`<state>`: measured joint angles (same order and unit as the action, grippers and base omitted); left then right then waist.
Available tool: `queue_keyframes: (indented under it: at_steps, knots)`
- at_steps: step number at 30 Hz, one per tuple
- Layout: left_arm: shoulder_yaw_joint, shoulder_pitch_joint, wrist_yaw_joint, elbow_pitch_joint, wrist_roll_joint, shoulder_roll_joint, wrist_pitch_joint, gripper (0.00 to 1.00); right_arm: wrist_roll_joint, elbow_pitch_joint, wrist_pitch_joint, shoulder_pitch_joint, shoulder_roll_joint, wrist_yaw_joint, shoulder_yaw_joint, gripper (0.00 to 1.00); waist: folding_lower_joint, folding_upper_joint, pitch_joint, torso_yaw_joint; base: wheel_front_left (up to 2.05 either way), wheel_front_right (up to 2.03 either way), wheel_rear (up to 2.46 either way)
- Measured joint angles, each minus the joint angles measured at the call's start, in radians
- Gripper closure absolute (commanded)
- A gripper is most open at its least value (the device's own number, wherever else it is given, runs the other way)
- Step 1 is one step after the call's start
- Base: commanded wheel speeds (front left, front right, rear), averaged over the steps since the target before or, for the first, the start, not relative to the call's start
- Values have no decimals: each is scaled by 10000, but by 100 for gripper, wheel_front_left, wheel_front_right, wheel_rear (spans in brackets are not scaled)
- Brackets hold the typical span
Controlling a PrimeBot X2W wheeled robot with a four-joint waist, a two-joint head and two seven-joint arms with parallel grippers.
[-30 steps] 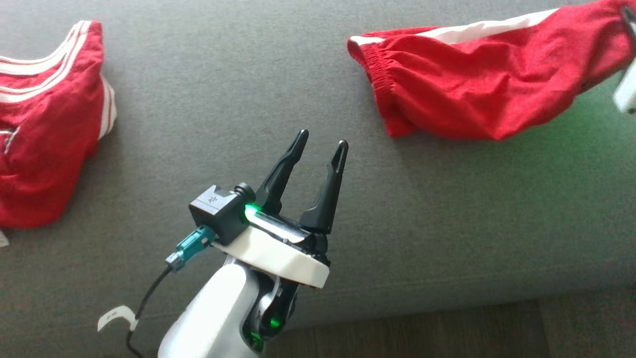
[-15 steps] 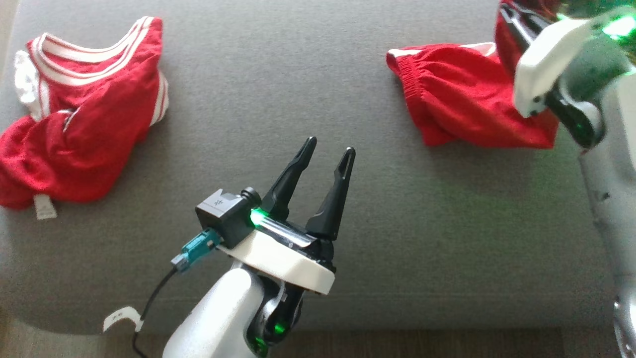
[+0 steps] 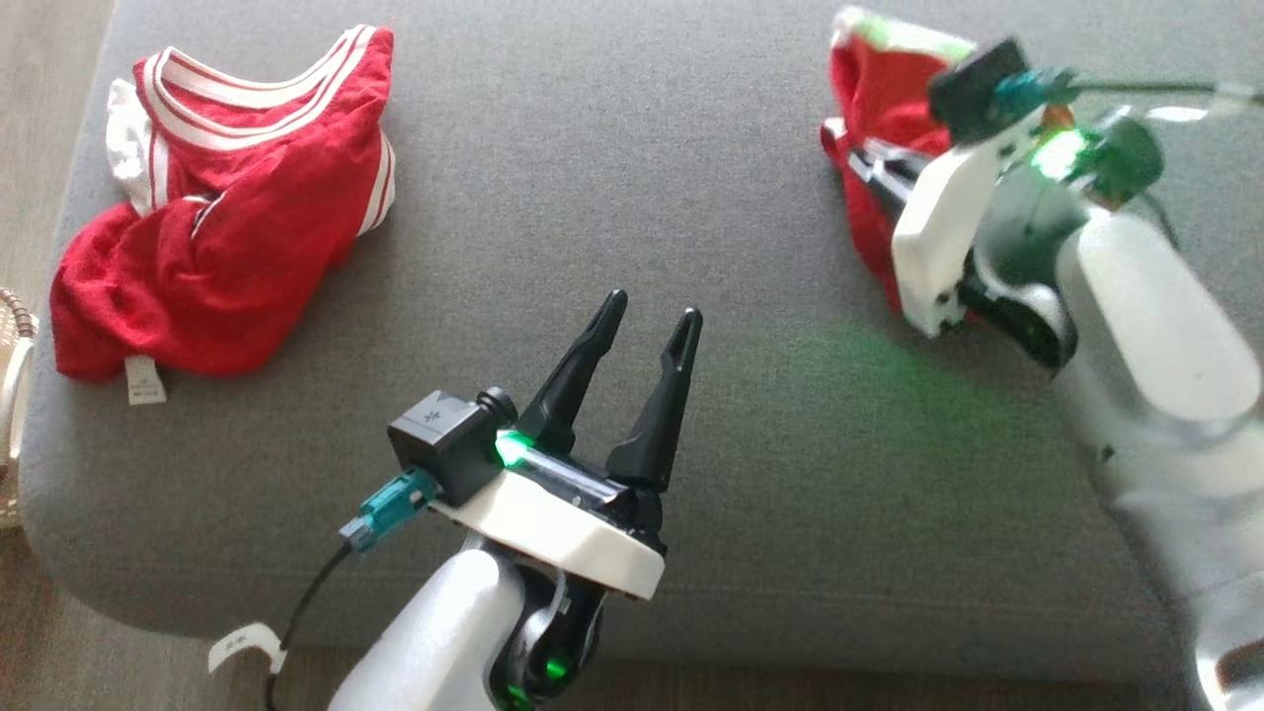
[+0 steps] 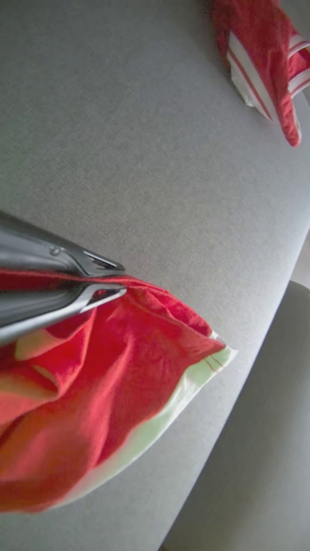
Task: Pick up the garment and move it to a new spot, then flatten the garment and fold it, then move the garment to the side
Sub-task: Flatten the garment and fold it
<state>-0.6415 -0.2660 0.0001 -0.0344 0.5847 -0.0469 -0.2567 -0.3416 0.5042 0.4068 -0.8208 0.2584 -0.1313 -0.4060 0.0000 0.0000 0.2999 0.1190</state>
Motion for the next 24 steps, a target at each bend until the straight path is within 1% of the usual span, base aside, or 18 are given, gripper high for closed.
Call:
queue_keyframes:
  at_steps: [4,5,6,8,10,15,20,24]
  knots:
    - [12,136,44,15,0,-2,0,0,-290,-104,186,453,44,0,-303,100,0,0,-105,-1,0,0,0]
    - [40,160,92,23,0,-2,0,0,-295,-222,203,631,94,0,-416,57,0,0,-134,-66,0,0,0]
    - [56,160,98,38,0,-2,0,0,-295,-276,203,707,121,0,-439,0,0,0,-143,-107,0,0,0]
    - [61,159,98,92,0,-2,0,0,-297,-384,123,872,132,0,-290,0,0,0,-152,-186,0,0,0]
    - [63,159,98,113,0,-2,0,0,-297,-566,-188,1048,125,2,50,0,0,0,-170,-243,0,0,0]
    - [132,168,104,211,-29,-4,0,0,-339,-1574,-1225,1504,-33,0,1597,0,0,0,-343,-340,0,0,0]
    - [468,380,274,357,-234,-8,0,0,485,-2541,-2113,2422,-35,2,3162,0,0,0,-687,-515,0,0,0]
    - [702,910,431,357,-499,-8,0,0,934,-2890,-2456,3579,-230,2,3977,0,-1,0,-1026,-701,0,0,0]
